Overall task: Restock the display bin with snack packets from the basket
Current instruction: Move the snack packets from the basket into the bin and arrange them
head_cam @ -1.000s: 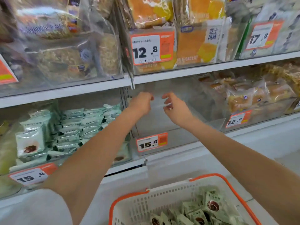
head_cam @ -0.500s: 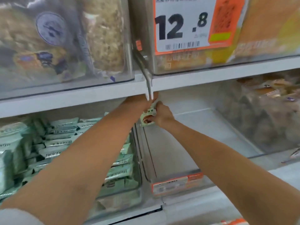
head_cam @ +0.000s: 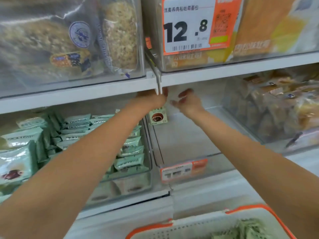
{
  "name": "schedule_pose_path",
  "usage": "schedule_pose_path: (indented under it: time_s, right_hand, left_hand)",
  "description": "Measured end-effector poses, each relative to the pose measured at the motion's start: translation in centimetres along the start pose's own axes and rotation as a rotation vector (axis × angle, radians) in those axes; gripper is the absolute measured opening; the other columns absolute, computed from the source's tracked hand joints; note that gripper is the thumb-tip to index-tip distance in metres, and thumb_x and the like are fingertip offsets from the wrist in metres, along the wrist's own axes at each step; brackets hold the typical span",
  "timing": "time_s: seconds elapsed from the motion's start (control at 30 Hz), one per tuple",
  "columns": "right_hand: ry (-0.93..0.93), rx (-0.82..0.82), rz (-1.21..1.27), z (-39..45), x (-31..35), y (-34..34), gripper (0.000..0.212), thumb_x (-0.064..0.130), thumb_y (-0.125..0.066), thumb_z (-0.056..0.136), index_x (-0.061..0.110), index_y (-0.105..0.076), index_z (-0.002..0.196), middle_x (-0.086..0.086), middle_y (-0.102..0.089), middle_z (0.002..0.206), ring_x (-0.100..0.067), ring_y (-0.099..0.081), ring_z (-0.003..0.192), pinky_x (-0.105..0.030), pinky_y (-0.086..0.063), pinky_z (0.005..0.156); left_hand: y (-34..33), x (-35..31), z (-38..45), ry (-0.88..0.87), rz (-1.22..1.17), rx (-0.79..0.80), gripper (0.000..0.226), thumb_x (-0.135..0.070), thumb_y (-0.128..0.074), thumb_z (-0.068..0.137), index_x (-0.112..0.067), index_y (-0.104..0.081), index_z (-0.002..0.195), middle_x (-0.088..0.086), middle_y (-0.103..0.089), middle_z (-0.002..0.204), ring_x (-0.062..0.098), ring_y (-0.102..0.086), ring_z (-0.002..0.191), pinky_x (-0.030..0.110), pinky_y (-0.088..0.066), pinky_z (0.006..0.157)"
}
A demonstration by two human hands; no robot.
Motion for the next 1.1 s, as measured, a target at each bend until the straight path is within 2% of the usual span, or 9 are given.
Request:
schedule_pose_path:
  time_s: [0.17, 0.3, 0.37, 0.47, 0.57, 0.67, 0.83, 1.0, 1.1]
  right_hand:
    - [0.238, -0.37, 0.375, -13.9, 0.6, 8.6, 0.018, 0.009, -0.063, 0.088, 0.02, -0.049, 0.09, 0.006, -0.059, 0.085, 0.004, -0.055, 0.069, -0.007, -0.041, 0.063]
    - [0.223, -0.49, 0.229, -25.4, -6.3, 7.7, 0.017, 0.013, -0.059, 0.089, 0.023, -0.045, 0.088, 0.011, -0.056, 0.076, -0.004, -0.054, 0.067, -0.012, -0.039, 0.057]
    - [0.086, -0.265, 0.05, -28.9, -12.3, 4.1, 0.02, 0.018, -0.058, 0.087, 0.027, -0.042, 0.094, 0.012, -0.056, 0.08, -0.004, -0.055, 0.068, -0.015, -0.043, 0.058]
    - [-0.165, 0.268, -0.333, -34.2, -21.9, -1.6, 0.038, 0.033, -0.058, 0.09, 0.027, -0.038, 0.122, 0.002, -0.056, 0.121, -0.017, -0.057, 0.104, -0.036, -0.051, 0.082]
    - [-0.24, 0.658, -0.742, -39.6, -27.9, -4.6, 0.075, 0.048, -0.052, 0.091, 0.023, -0.013, 0.149, -0.001, -0.021, 0.156, -0.027, -0.022, 0.142, -0.044, -0.022, 0.114]
    - [-0.089, 0.684, -0.936, -42.0, -28.2, -5.3, 0.075, 0.028, -0.052, 0.094, 0.023, -0.005, 0.152, -0.005, -0.007, 0.16, -0.027, -0.014, 0.145, -0.042, -0.009, 0.119]
    - [-0.042, 0.581, -1.054, -40.5, -27.1, -5.0, 0.043, 0.007, -0.054, 0.087, 0.016, -0.045, 0.128, -0.002, -0.057, 0.122, -0.023, -0.048, 0.119, -0.036, -0.029, 0.103]
    - [-0.299, 0.364, -0.424, -35.2, -23.7, -1.0, 0.033, 0.018, -0.064, 0.088, 0.021, -0.056, 0.12, 0.006, -0.064, 0.107, -0.011, -0.058, 0.091, -0.021, -0.044, 0.079]
    - [-0.335, 0.355, 0.052, -31.5, -17.8, 2.7, 0.037, 0.022, -0.073, 0.082, 0.023, -0.058, 0.116, 0.008, -0.062, 0.094, -0.003, -0.057, 0.077, -0.011, -0.042, 0.058]
  left_hand:
    - [2.7, -7.8, -14.2, -0.325, -0.198, -0.204, 0.017, -0.019, -0.051, 0.086, -0.016, -0.067, 0.086, 0.004, -0.069, 0.087, 0.025, -0.064, 0.086, 0.038, -0.051, 0.078]
    - [-1.6, -12.2, -25.6, -0.644, 0.102, -0.485, 0.013, -0.02, -0.052, 0.073, -0.014, -0.062, 0.078, 0.003, -0.061, 0.073, 0.025, -0.059, 0.076, 0.033, -0.045, 0.061]
    - [-6.6, -13.8, -29.0, -0.713, 0.127, -0.305, 0.01, -0.016, -0.058, 0.073, -0.013, -0.063, 0.081, 0.002, -0.061, 0.074, 0.024, -0.059, 0.075, 0.032, -0.042, 0.06]
    - [-16.7, -11.8, -31.7, -0.536, 0.169, 0.346, 0.018, -0.007, -0.053, 0.087, -0.012, -0.061, 0.102, 0.006, -0.059, 0.091, 0.025, -0.056, 0.085, 0.036, -0.04, 0.069]
    - [-23.7, -8.1, -35.3, -0.464, 0.325, 0.649, 0.014, 0.0, -0.049, 0.09, -0.01, -0.054, 0.098, 0.005, -0.049, 0.079, 0.024, -0.052, 0.074, 0.033, -0.035, 0.055]
    - [-26.2, -7.3, -38.3, -0.513, 0.46, 0.764, 0.015, 0.003, -0.05, 0.089, -0.011, -0.052, 0.093, 0.008, -0.05, 0.081, 0.021, -0.045, 0.07, 0.031, -0.03, 0.052]
    - [-27.6, -7.7, -37.9, -0.38, 0.288, 0.864, 0.01, -0.003, -0.048, 0.09, -0.013, -0.048, 0.092, 0.002, -0.047, 0.08, 0.022, -0.05, 0.076, 0.03, -0.036, 0.054]
    - [-22.9, -8.4, -34.3, -0.157, -0.108, 0.767, 0.059, -0.011, -0.065, 0.085, -0.013, -0.04, 0.138, 0.007, -0.052, 0.13, 0.02, -0.057, 0.105, 0.032, -0.051, 0.087]
    - [-17.7, -10.0, -32.0, -0.257, -0.097, 0.689, 0.105, -0.018, -0.075, 0.079, -0.02, 0.001, 0.152, 0.012, -0.035, 0.145, 0.023, -0.058, 0.1, 0.027, -0.047, 0.073]
Point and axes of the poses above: each hand's wrist, its own z-axis towards the middle knuckle, its own y-axis out of the back of the hand, x = y × z, the point moved 5 cm from there along z, towards the middle knuckle
